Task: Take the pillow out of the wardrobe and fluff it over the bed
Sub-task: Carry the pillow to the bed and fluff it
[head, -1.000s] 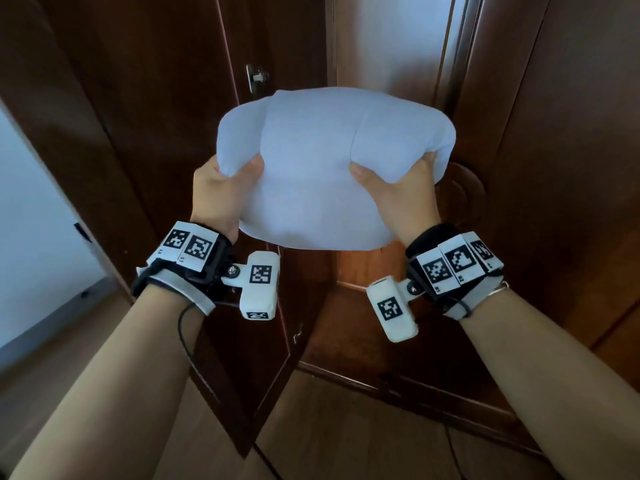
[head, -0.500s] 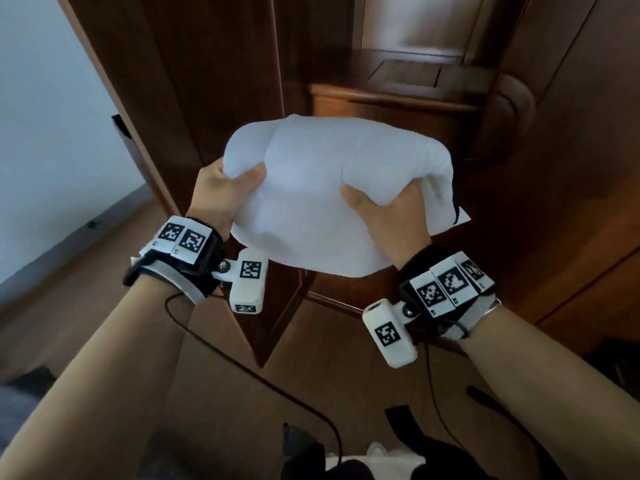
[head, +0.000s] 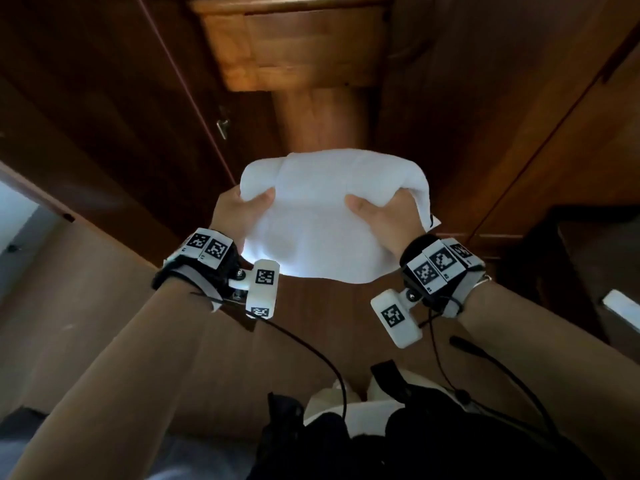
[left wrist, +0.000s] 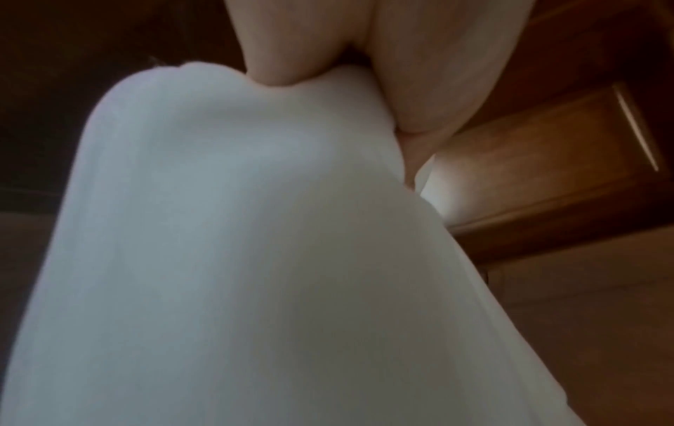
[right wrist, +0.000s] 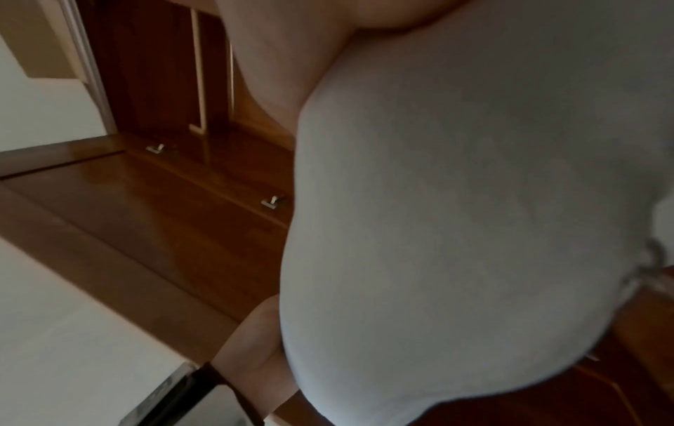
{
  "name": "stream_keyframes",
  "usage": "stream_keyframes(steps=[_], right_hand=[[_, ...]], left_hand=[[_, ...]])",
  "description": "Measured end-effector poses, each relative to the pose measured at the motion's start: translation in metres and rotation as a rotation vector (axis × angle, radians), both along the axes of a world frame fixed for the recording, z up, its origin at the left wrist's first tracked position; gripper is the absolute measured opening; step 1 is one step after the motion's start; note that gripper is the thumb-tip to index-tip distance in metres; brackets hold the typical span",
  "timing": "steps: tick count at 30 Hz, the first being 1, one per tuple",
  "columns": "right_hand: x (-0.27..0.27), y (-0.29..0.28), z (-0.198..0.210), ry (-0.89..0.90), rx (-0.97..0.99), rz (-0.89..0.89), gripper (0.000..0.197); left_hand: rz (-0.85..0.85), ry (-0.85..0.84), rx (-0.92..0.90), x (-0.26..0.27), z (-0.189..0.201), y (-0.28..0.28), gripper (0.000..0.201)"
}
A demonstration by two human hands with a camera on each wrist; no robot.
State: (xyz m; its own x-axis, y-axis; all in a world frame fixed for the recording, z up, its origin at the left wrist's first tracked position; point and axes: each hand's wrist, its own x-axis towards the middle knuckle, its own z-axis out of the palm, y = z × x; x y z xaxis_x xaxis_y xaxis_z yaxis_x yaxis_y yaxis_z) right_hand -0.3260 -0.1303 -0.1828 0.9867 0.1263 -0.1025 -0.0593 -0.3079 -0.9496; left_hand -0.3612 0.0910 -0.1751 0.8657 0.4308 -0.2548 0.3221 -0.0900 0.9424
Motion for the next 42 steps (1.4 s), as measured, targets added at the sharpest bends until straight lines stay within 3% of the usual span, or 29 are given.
stream_keyframes(steps=[8,13,15,21,24,26,30,37,42], right_hand=[[0.010,-0.106,0.001,0.048,0.013,-0.234,0.031],[0.008,-0.198,0.012,0.066,0.005,-0.420,0.019],[0.005,-0.233,0.017,0.062,-0.009,-0.488,0.020],[0.002,-0.311,0.021,0.081,-0.176,-0.774,0.049],[-0.004,-0.338,0.026,0.043,-0.163,-0.877,0.063],[-0.009,-0.354,0.026,-0.024,-0.139,-0.944,0.072],[-0.022,-0.378,0.026,-0.032,-0.133,-1.072,0.063],[-0.063,-0.387,0.026,0.020,-0.107,-1.374,0.075],[-0.119,-0.368,0.021,0.005,0.076,-1.566,0.080]], left_hand=[[-0.267,0.029,0.009,0.063,-0.006,-0.100,0.017],[-0.438,0.041,-0.024,0.109,-0.006,-0.198,0.023],[-0.522,0.025,-0.032,0.122,-0.002,-0.237,0.012],[-0.711,-0.052,-0.030,0.152,0.010,-0.336,0.007],[-0.798,-0.076,-0.042,0.166,0.017,-0.377,0.012],[-0.852,-0.083,-0.052,0.173,0.020,-0.402,0.020],[-0.988,-0.069,-0.122,0.186,0.018,-0.444,0.028],[-1.224,-0.041,-0.266,0.187,0.011,-0.510,0.004],[-1.443,-0.027,-0.320,0.163,0.009,-0.545,0.008]])
